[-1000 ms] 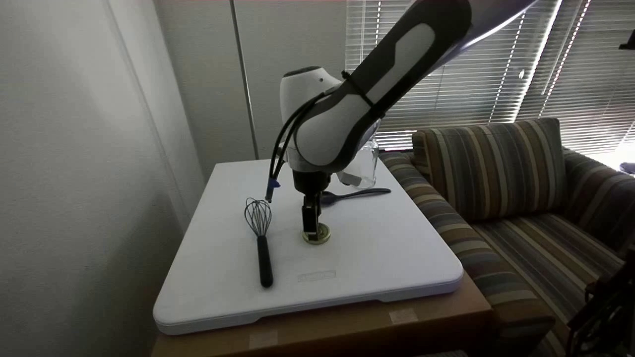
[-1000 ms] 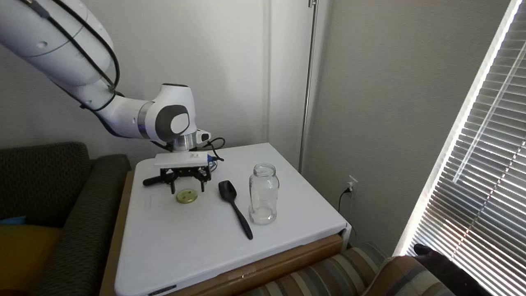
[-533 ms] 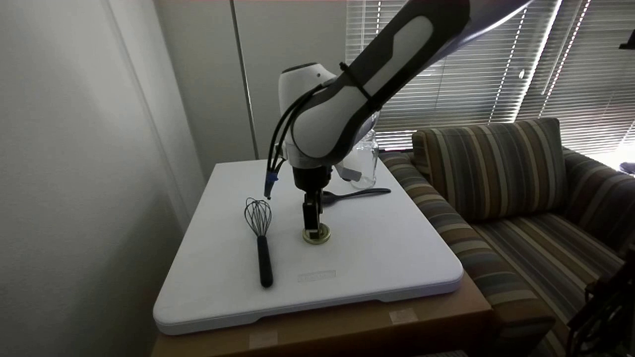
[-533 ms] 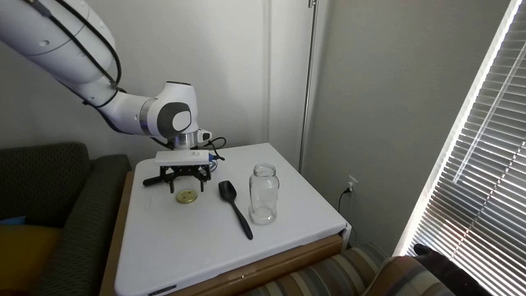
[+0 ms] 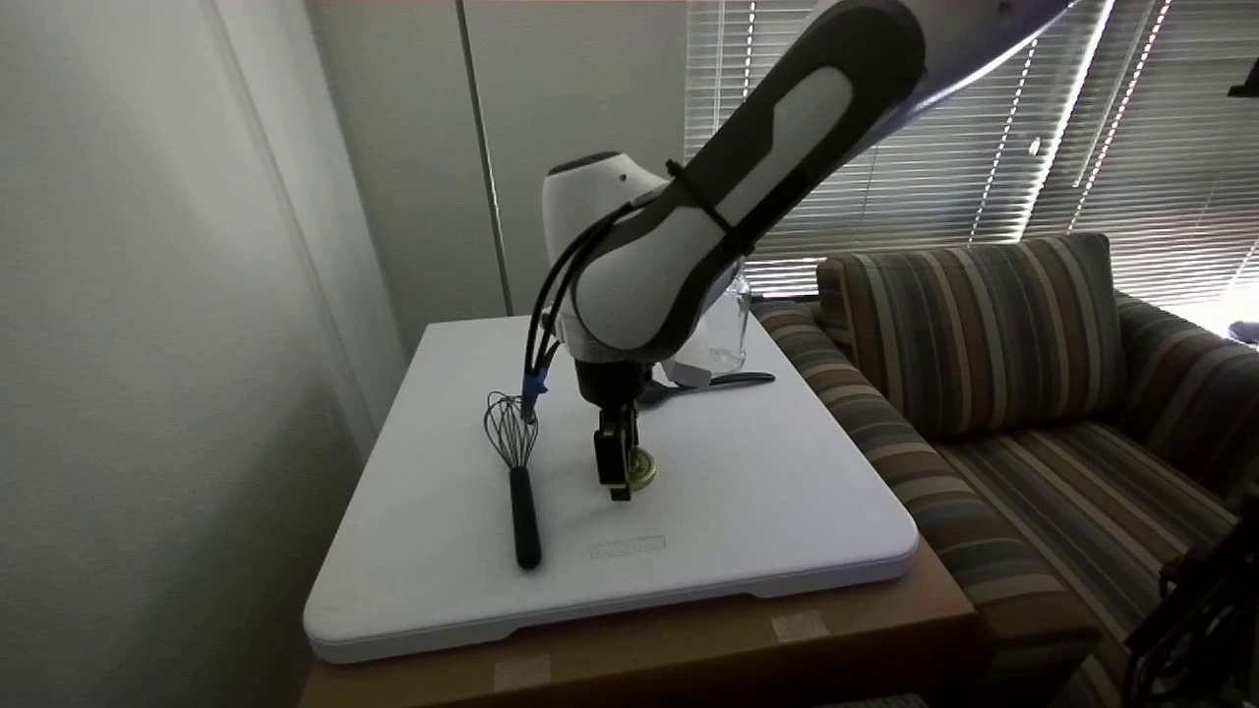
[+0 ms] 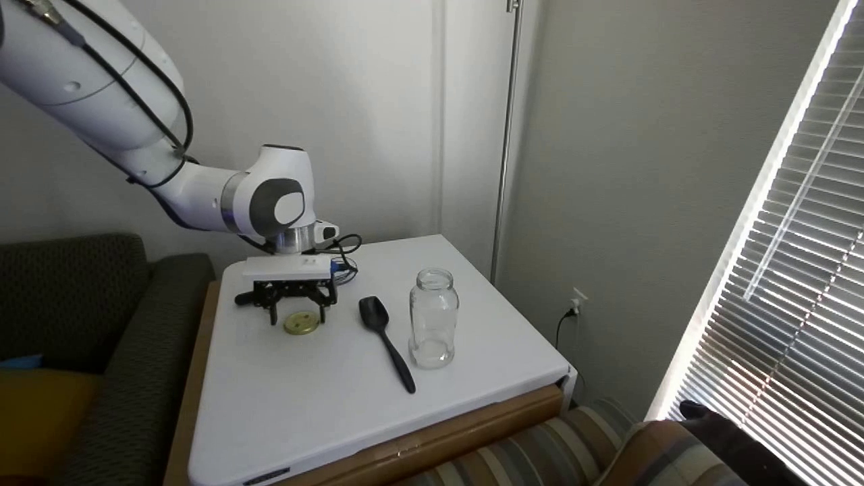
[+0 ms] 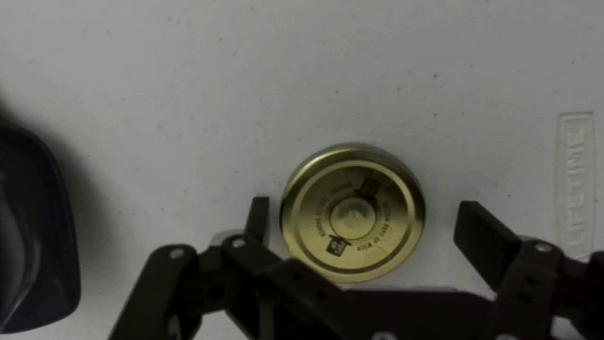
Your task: Put the metal lid on the jar
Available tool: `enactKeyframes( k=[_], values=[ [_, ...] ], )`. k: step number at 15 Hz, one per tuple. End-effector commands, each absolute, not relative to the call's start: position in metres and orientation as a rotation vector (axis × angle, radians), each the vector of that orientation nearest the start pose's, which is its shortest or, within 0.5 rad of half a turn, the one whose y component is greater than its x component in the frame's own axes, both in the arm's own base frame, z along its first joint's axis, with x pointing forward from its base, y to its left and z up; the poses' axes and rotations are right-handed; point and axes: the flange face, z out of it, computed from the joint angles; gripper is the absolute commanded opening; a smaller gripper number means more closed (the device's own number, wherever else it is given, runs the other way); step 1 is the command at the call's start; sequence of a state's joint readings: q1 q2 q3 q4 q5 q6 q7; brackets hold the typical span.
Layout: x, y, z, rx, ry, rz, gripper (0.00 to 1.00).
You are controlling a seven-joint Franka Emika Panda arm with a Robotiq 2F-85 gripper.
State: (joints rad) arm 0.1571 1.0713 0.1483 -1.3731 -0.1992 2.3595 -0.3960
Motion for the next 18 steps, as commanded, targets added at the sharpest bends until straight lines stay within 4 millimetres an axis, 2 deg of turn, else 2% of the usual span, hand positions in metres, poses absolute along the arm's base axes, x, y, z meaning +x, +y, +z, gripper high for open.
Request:
enactKeyframes(
  k=[1,8,10,14,18],
  values=[
    [0.676,0.194,0.05,-2.961,-1.16,0.112,1.0],
    [0.669,0.196,0.049,-3.068,-1.086,0.1,1.0],
    [0.669,0.193,0.047,-3.075,-1.064,0.103,0.74],
    [0.665,0.193,0.043,-3.022,-1.042,0.084,0.48],
    [0.664,0.197,0.051,-3.008,-1.079,0.102,0.48]
  ],
)
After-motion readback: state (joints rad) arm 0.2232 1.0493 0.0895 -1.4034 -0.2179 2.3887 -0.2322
